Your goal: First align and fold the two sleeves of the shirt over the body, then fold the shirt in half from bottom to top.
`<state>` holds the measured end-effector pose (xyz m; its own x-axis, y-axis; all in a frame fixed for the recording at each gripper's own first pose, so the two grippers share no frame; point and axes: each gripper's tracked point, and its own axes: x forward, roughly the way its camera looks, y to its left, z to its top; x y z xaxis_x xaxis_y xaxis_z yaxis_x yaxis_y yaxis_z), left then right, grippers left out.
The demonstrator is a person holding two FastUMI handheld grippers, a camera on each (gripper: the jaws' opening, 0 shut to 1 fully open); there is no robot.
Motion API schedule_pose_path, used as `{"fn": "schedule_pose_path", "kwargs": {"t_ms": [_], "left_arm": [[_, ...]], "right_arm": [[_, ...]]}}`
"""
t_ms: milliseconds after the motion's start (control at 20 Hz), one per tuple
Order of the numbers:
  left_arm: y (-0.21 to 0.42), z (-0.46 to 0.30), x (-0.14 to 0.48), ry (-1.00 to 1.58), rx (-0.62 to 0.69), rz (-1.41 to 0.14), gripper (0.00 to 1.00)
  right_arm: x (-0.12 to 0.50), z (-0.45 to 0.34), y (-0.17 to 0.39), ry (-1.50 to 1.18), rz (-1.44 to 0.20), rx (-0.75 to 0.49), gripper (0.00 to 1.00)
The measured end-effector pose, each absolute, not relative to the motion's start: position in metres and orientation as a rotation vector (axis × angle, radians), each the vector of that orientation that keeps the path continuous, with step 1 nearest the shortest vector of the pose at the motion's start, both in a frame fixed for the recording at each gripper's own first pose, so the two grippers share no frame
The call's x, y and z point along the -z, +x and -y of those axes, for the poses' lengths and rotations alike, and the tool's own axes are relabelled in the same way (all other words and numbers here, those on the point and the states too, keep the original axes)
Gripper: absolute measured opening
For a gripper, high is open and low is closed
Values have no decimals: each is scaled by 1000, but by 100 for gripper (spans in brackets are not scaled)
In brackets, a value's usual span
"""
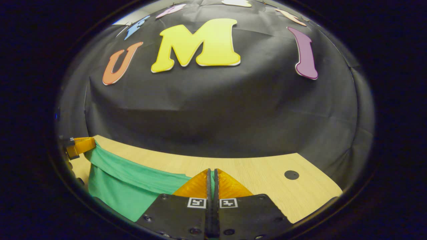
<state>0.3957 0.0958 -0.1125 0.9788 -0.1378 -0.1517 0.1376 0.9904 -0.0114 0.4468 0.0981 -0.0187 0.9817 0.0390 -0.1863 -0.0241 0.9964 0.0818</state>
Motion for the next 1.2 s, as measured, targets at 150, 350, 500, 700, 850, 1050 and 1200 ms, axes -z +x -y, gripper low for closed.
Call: {"fn": "schedule_pose_path", "kwargs": {"t_ms": [150,350,500,700,850,1050,1200], "left_arm": [[403,-94,136,-5,135,-184,6],[400,-104,139,-10,84,-165,14],[400,-99,137,-36,114,-137,79],[390,-107,113,4,69,0,100],[391,-104,118,-1,71,-7,100],[379,-111,119,-3,45,-18,100],[355,-114,119,-3,33,-18,100]], "right_arm": [[30,-99,455,76,-185,-22,0],[40,-108,457,121,-186,-57,8],[50,-105,453,83,-183,-48,96],[32,-105,442,63,-90,-44,96],[13,-100,426,98,1,-33,97],[5,-85,387,136,70,15,96],[5,-82,344,99,106,31,94]]}}
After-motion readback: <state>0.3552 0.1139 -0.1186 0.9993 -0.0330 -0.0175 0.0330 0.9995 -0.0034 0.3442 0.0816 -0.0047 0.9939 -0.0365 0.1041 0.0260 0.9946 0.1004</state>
